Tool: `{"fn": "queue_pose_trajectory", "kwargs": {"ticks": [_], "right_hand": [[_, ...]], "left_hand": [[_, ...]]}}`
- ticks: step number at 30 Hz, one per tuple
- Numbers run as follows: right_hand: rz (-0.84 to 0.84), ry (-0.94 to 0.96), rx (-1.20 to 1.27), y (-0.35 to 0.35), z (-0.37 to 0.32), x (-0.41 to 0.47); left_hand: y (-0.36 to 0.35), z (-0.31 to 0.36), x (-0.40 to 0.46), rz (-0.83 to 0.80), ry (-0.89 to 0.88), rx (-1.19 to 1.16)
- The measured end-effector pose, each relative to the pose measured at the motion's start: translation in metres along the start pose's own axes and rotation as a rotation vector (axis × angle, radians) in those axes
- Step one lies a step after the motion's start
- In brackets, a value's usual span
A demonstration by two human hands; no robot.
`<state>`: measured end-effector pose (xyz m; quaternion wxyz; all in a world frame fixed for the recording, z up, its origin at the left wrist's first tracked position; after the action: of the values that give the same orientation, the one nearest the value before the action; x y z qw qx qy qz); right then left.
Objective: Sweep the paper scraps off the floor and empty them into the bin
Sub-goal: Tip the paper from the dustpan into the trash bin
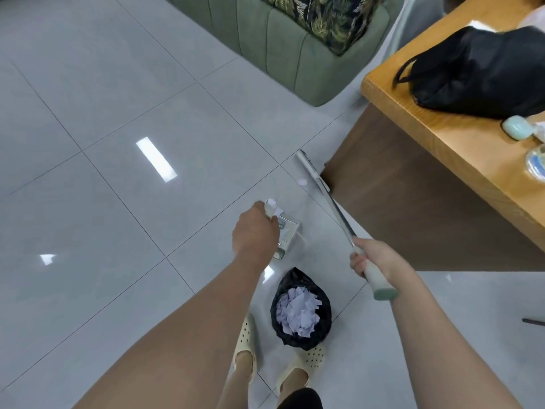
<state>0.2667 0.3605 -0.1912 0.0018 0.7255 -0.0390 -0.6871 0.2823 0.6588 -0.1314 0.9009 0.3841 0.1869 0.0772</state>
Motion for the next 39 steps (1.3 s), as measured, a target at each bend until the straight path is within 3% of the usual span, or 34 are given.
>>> {"fn": "queue_pose_trajectory", "kwargs": {"ticks": [8, 16, 20, 23, 29, 33, 36, 39], "right_hand": [[0.074, -0.150, -0.496, -0.020, 0.041, 0.022], [-0.035, -0.354, -0.423, 0.053, 0.091, -0.099], [-0.017, -0.288, -0.355, 0.062, 0.109, -0.145], [-0.008, -0.232, -0.280, 0.062, 0.128, -0.168], [-0.108, -0.214, -0.046, 0.055, 0.170, -0.184], [-0.272, -0.237, 0.097, 0.049, 0.198, -0.178], [-0.340, -0.157, 0.230, 0.050, 0.206, -0.184], [-0.364, -0.108, 0.226, 0.061, 0.220, -0.198]], "left_hand": [[0.001, 0.005, 0.019, 0.034, -0.007, 0.001], [0.015, -0.003, -0.020, 0.027, -0.010, -0.052], [0.017, -0.032, -0.061, -0.011, 0.044, -0.085], [0.004, -0.067, -0.098, -0.126, 0.239, -0.369], [-0.033, -0.102, -0.175, -0.577, 0.659, -1.033], [-0.063, -0.125, -0.203, -0.642, 0.811, -1.154], [-0.081, -0.117, -0.214, -0.666, 0.822, -1.270], [-0.089, -0.109, -0.227, -0.566, 0.844, -1.269]]}}
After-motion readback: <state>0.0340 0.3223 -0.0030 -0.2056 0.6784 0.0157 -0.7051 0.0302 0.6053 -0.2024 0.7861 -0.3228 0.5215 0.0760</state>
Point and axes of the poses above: each hand's wrist, its own x-axis towards the middle knuckle, its own y-axis out of the back of the hand, z = x × y, the point moved 10 cm from there along x, towards the middle knuckle, and after that the axes turned 12 degrees about -y, right-handed, at the moved point
